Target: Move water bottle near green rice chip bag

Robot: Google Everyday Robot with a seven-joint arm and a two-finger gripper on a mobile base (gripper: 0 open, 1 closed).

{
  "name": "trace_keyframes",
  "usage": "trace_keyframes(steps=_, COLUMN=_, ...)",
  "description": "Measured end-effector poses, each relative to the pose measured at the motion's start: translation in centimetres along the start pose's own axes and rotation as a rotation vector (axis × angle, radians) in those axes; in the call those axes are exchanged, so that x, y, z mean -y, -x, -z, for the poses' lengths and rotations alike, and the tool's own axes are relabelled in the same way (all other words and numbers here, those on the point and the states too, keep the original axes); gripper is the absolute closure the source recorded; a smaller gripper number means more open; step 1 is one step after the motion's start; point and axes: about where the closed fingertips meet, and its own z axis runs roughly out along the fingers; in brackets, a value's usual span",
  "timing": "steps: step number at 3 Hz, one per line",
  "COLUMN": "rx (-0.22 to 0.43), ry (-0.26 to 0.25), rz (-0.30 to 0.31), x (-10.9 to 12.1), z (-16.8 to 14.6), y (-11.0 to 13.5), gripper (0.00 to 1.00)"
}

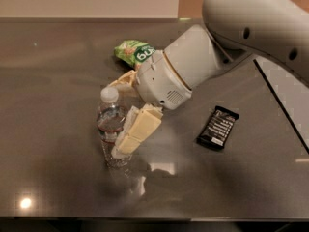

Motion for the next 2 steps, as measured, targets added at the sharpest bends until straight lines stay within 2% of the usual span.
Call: trace_keyframes(steps=2, rx=0.018, ry=0.008, rz=0.005, x=0.25, z=0.38, y=0.57, gripper=0.65)
